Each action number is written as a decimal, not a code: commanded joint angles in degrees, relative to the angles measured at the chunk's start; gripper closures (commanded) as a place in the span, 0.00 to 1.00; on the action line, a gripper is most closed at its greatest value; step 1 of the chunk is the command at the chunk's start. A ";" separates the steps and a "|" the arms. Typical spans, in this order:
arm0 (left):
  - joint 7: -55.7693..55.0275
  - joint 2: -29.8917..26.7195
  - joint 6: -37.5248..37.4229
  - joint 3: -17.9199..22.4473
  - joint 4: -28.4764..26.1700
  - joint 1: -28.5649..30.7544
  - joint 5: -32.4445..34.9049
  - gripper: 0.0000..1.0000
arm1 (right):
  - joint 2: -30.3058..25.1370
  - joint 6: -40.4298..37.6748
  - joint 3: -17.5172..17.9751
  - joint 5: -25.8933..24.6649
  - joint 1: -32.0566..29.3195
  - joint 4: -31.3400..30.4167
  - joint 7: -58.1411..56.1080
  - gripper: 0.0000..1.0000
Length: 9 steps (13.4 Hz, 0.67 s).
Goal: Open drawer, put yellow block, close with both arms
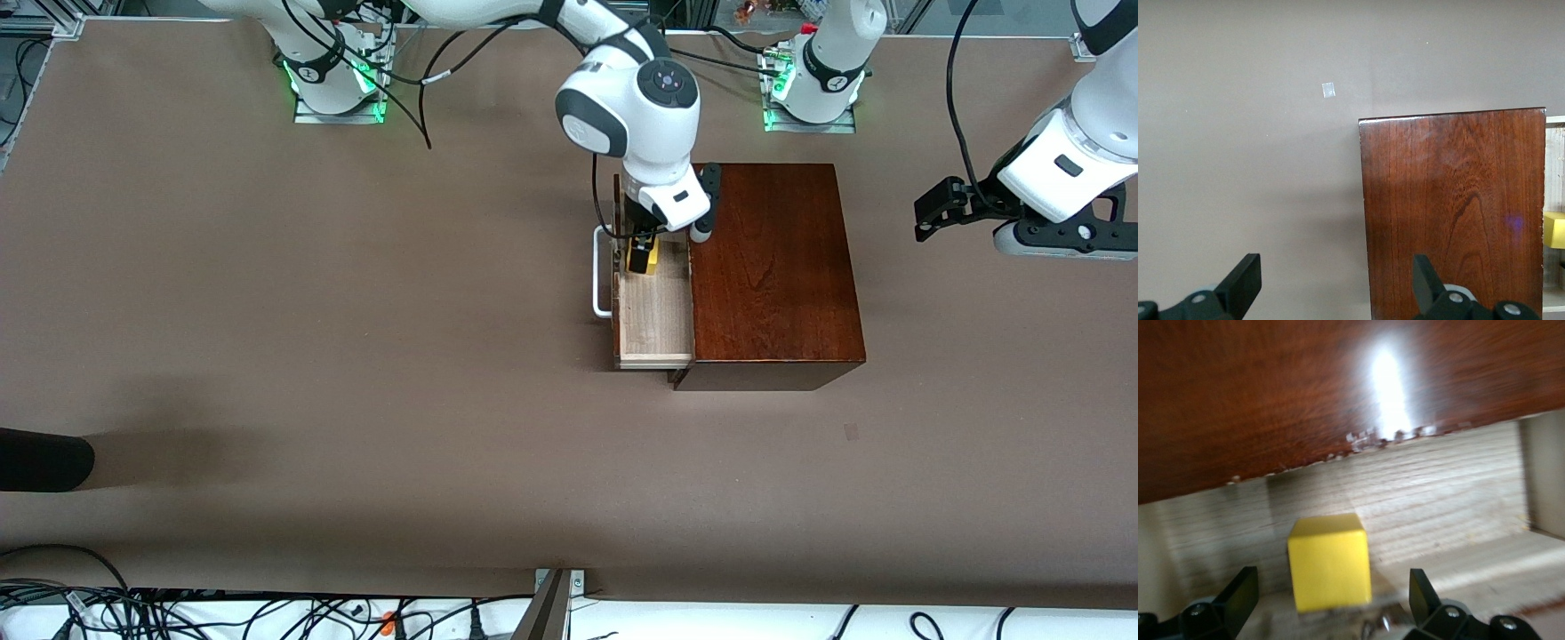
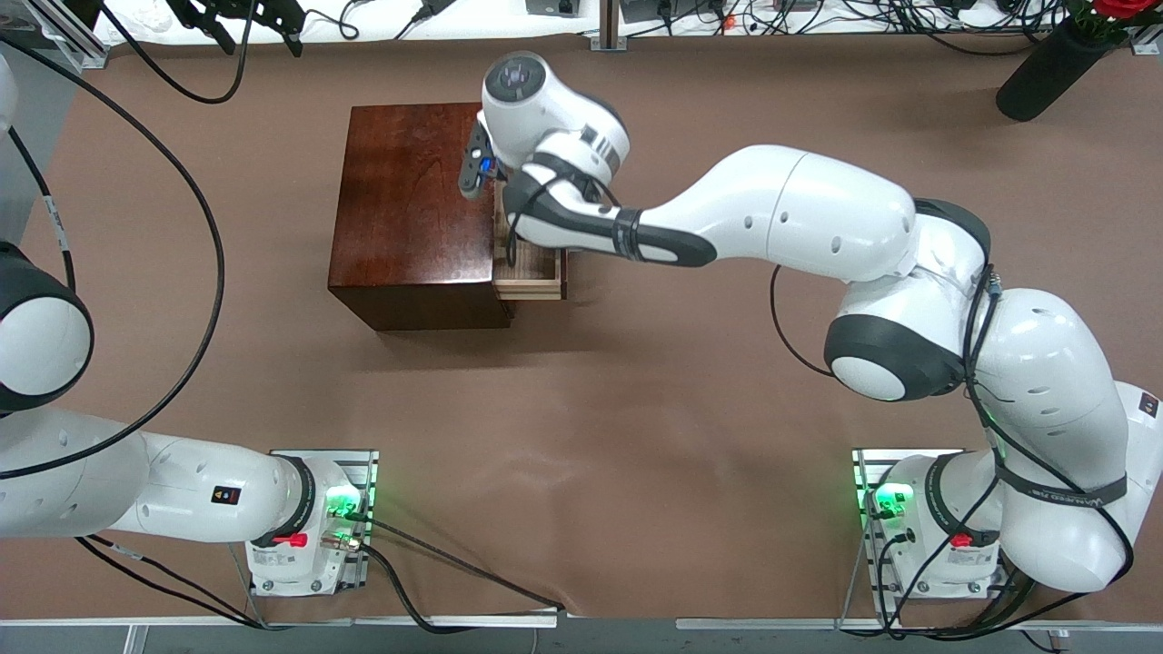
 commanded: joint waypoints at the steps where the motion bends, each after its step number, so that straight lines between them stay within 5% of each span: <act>1: 0.64 0.47 -1.21 -0.04 1.57 0.55 -1.04 0.00 | -5.59 -5.74 0.09 2.72 -2.43 2.89 -0.56 0.00; 7: 0.64 0.39 -1.21 -0.04 1.66 0.63 -1.12 0.00 | -15.46 -8.99 0.17 8.08 -23.66 2.36 -1.26 0.00; 9: 0.64 0.39 -1.21 0.04 1.66 0.64 -1.12 0.00 | -17.92 -16.44 0.00 8.00 -29.39 1.75 -1.88 0.00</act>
